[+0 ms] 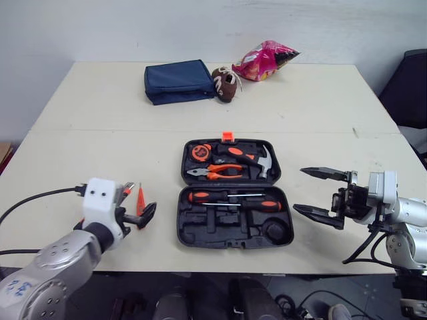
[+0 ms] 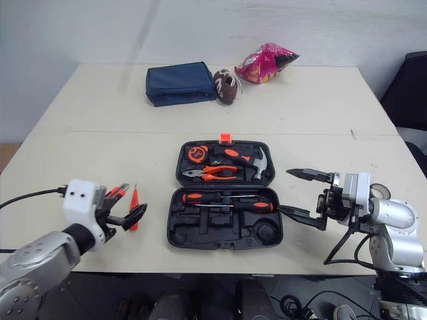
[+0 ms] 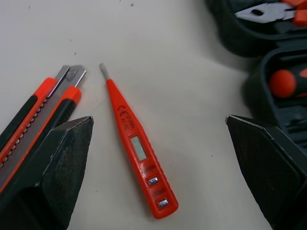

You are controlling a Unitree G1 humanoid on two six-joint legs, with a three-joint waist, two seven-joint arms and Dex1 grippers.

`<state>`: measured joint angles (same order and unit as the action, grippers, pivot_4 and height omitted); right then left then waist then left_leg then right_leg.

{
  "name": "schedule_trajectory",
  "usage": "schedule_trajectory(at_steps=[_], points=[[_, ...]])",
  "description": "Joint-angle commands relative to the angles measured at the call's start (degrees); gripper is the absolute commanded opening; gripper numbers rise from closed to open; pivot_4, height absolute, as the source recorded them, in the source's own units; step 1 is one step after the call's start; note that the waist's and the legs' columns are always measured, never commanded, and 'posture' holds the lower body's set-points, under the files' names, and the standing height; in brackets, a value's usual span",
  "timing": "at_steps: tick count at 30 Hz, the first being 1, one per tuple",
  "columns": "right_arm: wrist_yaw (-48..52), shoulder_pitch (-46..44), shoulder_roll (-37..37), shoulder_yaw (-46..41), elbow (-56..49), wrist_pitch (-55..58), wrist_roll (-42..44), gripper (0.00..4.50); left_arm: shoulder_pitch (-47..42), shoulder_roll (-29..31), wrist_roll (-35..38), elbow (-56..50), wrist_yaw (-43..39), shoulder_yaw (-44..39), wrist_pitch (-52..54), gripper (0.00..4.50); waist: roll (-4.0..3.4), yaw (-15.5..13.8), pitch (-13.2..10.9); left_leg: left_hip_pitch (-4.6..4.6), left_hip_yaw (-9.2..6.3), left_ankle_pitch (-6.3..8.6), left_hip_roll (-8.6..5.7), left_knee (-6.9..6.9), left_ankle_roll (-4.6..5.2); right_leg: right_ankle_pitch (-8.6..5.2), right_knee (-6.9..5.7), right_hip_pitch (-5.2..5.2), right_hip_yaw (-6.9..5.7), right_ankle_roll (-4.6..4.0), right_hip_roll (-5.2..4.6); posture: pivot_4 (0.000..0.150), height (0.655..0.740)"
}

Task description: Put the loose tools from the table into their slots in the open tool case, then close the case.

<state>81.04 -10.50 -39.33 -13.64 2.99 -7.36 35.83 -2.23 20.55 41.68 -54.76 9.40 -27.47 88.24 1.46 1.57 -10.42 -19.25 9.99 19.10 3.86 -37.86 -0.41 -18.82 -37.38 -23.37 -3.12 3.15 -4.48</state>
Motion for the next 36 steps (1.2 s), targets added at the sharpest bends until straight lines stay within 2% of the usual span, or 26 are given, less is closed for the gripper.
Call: schedule_trajectory(at_steps=[1,11,17,21,23,28,34,36], points=[[1.1,-1.2,0.0,-0.2,0.5,-0.1,0.5,4.37,-0.3,-3.5,-3.8,-2.2,2.8,3.2,4.1,4.5,0.02,0.1,0.0,0.0,0.0,0.01,-0.01,-0.02,0.0,0.0,0.0,0.0,0.03,0.0,0.01,0.15,0.74],[2.3,-2.3,0.4,0.5,1.2,0.6,0.3,4.37,-3.0,-8.0,-15.9,7.9,4.5,9.8,1.0,4.5,0.01,-0.2,0.0,0.0,-0.05,0.0,-0.04,-0.12,-0.02,0.0,-0.03,0.03,0.06,0.0,0.01,0.15,0.74],[1.7,-2.0,1.2,0.7,0.5,0.9,0.7,4.37,-0.9,-9.2,-18.7,10.8,1.4,10.2,-1.3,4.5,-0.15,-0.1,0.1,0.06,-0.06,-0.02,-0.03,-0.13,-0.02,0.01,-0.08,0.05,0.06,0.02,0.01,0.15,0.74],[1.1,-1.2,1.5,1.3,-0.4,3.5,1.5,4.5,0.1,-7.9,-20.7,12.0,0.1,12.1,-2.7,3.33,-0.26,-0.1,0.1,0.07,-0.07,-0.01,-0.03,-0.12,-0.02,0.01,-0.07,0.04,0.06,0.02,0.0,0.15,0.74],[2.0,-0.4,2.3,1.6,-1.9,3.1,2.3,4.5,1.3,-8.0,-21.4,11.5,-0.5,11.9,-2.6,2.31,-0.29,-0.2,0.2,0.07,-0.07,-0.01,-0.03,-0.12,-0.02,0.01,-0.07,0.05,0.06,0.02,-0.01,0.15,0.74],[3.9,0.6,3.3,1.6,-3.1,0.8,2.0,4.5,2.2,-7.6,-23.1,11.1,-1.8,12.0,-3.5,0.36,-0.35,-0.1,0.2,0.07,-0.07,0.01,-0.04,-0.1,0.0,0.01,-0.05,0.06,0.06,0.02,-0.03,0.15,0.74],[2.4,0.9,2.9,1.2,-6.5,1.4,2.1,4.5,0.5,-2.2,-20.9,7.8,-10.3,4.5,-10.0,0.3,-0.19,0.0,0.1,0.03,-0.08,0.01,0.01,-0.06,-0.04,-0.01,-0.07,-0.02,0.05,-0.01,0.01,0.15,0.74],[1.6,0.6,2.2,0.7,-7.5,2.0,2.0,4.5,-0.3,2.5,-18.9,8.2,-17.2,1.6,-16.7,0.3,-0.05,0.0,0.0,0.0,-0.08,0.03,0.03,-0.06,-0.06,-0.02,-0.07,-0.04,0.03,-0.03,0.01,0.15,0.74]])
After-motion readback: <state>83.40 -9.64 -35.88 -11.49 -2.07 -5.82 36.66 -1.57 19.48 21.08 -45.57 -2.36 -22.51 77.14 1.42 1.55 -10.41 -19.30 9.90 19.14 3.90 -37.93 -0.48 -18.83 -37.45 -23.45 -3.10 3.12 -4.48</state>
